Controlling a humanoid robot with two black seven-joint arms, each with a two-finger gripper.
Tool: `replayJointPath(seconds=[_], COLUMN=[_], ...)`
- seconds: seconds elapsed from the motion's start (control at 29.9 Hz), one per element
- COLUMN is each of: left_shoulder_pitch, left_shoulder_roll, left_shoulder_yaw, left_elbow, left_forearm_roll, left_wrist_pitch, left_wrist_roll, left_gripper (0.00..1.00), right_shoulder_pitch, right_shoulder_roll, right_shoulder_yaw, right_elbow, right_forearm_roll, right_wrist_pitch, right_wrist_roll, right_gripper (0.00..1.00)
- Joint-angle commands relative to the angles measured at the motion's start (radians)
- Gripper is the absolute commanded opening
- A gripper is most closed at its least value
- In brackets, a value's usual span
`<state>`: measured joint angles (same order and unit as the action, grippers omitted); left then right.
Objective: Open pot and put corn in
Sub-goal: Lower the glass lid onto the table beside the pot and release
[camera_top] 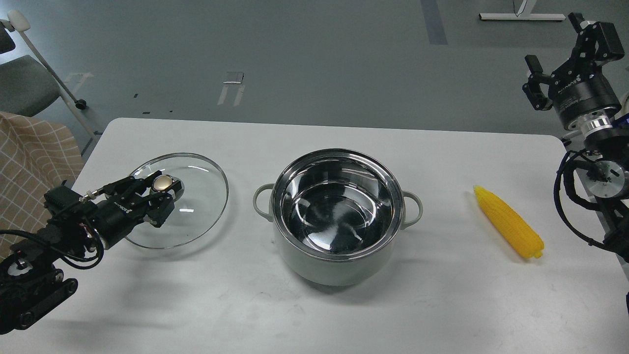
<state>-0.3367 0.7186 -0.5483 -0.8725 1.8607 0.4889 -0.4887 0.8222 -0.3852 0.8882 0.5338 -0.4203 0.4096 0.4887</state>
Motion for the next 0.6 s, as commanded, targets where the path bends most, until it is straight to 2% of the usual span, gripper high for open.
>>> replayJointPath(seconds=[0.0, 0.33, 0.57], left_shoulder_pitch=[0.001, 0.018, 0.018], left_shoulder_roll=[-0.001, -0.024, -0.025], left_shoulder_yaw=[0.001, 0.001, 0.001], left_elbow=[0.009, 0.036, 0.04], left_forearm_roll=[-0.002, -0.002, -0.024], left_wrist_pitch=[0.0, 0.0, 0.0], left_wrist_roll=[0.0, 0.0, 0.0], left_gripper=[0.23, 0.27, 0.63], right_shoulder_pitch=[0.0, -0.003, -0.005], right_shoulder_roll=[0.0, -0.001, 0.0], right_shoulder_yaw=[0.0, 0.0, 0.0], right_elbow=[0.0, 0.0, 0.0], right_forearm_roll=[0.0, 0.0, 0.0], right_wrist_pitch=[0.0, 0.0, 0.0], right_wrist_roll=[0.0, 0.0, 0.0], right_gripper=[1.0, 1.0, 1.0])
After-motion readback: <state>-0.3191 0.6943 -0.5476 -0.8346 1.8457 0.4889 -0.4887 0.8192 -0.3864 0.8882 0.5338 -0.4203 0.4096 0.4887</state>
